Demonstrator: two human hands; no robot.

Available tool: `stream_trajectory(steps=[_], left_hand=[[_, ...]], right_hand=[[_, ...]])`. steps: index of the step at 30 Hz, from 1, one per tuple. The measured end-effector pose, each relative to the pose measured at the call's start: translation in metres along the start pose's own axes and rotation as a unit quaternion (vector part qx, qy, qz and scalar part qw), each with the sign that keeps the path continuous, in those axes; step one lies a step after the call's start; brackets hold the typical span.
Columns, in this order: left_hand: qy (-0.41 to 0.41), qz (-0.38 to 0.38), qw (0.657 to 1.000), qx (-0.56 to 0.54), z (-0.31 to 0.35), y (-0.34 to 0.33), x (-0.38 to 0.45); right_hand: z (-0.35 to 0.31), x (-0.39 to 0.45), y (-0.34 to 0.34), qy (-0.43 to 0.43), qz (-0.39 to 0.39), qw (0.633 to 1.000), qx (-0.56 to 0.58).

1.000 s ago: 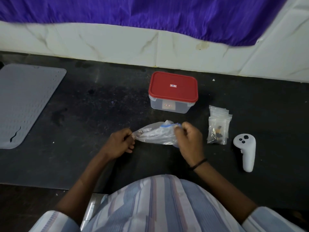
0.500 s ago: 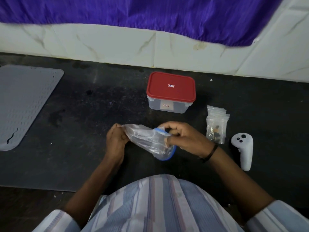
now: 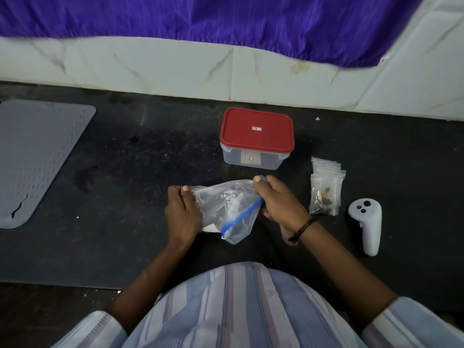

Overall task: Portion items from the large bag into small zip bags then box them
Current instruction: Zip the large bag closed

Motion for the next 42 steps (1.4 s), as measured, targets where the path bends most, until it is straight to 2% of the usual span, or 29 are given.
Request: stream_trajectory(steps=[3, 5, 7, 9, 10, 11, 13, 14, 17, 19, 21, 23, 25, 28, 30, 31, 34, 36, 40, 42], left_hand=[[0.01, -0.029, 0.998, 0.052, -0.003, 0.003, 0.004], [0.058, -0.055, 0.996, 0.037, -0.004, 0.001, 0.002], [0.172, -0.063, 0.981, -0.062, -0.003, -0.001, 0.0], [0.31, -0.084, 0.924, -0.206, -0.001, -0.003, 0.001], [0.346, -0.104, 0.894, -0.266, -0.001, -0.003, 0.002], [0.354, -0.129, 0.877, -0.298, -0.001, -0.002, 0.002], [0.34, -0.149, 0.874, -0.312, -0.003, -0.001, 0.0], [0.332, -0.145, 0.879, -0.309, -0.005, -0.002, -0.001], [0.309, -0.096, 0.902, -0.287, -0.007, -0.006, -0.004], [0.271, -0.059, 0.931, -0.236, -0.01, -0.008, -0.004], [0.175, -0.029, 0.976, -0.125, -0.009, -0.006, -0.005], [0.074, -0.01, 0.996, -0.041, -0.003, -0.003, -0.007], [0.04, 0.008, 0.999, -0.005, 0.001, 0.001, -0.006], [0.044, 0.019, 0.998, 0.047, -0.006, 0.011, 0.002], [0.051, 0.017, 0.996, 0.065, -0.013, 0.017, 0.003], [0.056, 0.016, 0.996, 0.067, -0.014, 0.019, 0.002], [0.064, 0.013, 0.996, 0.061, -0.014, 0.016, -0.003], [0.06, 0.011, 0.996, 0.057, -0.01, 0.01, -0.007], [0.038, 0.012, 0.998, 0.05, -0.004, 0.006, -0.011], [0.04, 0.017, 0.998, 0.052, -0.006, 0.008, -0.008]], right_hand=[[-0.001, -0.001, 0.009, 0.039, 0.114, 0.989, -0.089], [0.0, 0.002, 0.017, 0.025, 0.158, 0.985, -0.059], [0.004, 0.004, 0.021, -0.039, 0.098, 0.992, 0.074], [0.006, 0.001, 0.024, -0.059, -0.014, 0.972, 0.228], [0.006, -0.001, 0.026, -0.051, -0.071, 0.956, 0.28], [0.007, -0.004, 0.028, -0.039, -0.119, 0.942, 0.312], [0.01, -0.008, 0.032, -0.021, -0.176, 0.931, 0.319], [0.011, -0.01, 0.032, -0.016, -0.182, 0.938, 0.294], [0.015, -0.012, 0.024, -0.027, -0.131, 0.98, 0.144], [0.016, -0.011, 0.015, -0.05, -0.084, 0.993, 0.067], [0.014, -0.011, 0.008, -0.052, -0.057, 0.996, 0.036], [0.01, -0.01, 0.008, -0.035, -0.03, 0.999, 0.002], [0.009, -0.005, 0.011, -0.06, -0.021, 0.998, 0.005], [0.014, -0.002, 0.024, -0.116, 0.009, 0.992, 0.041], [0.014, -0.004, 0.035, -0.061, 0.059, 0.996, -0.027], [0.012, -0.008, 0.036, -0.02, 0.053, 0.996, -0.074], [0.01, -0.025, 0.015, 0.082, -0.068, 0.968, -0.228], [0.016, -0.032, -0.006, 0.092, -0.1, 0.941, -0.311], [0.031, -0.027, -0.032, 0.109, -0.048, 0.921, -0.372], [0.036, -0.023, -0.033, 0.091, -0.026, 0.926, -0.367]])
Point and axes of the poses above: each hand's wrist, its own x-axis towards the middle knuckle, its own y-axis out of the back of the hand, z = x × y, the point moved 3 cm from there along x, towards the middle knuckle, and after that the axes turned 6 degrees about -y, right-handed, at the moved point
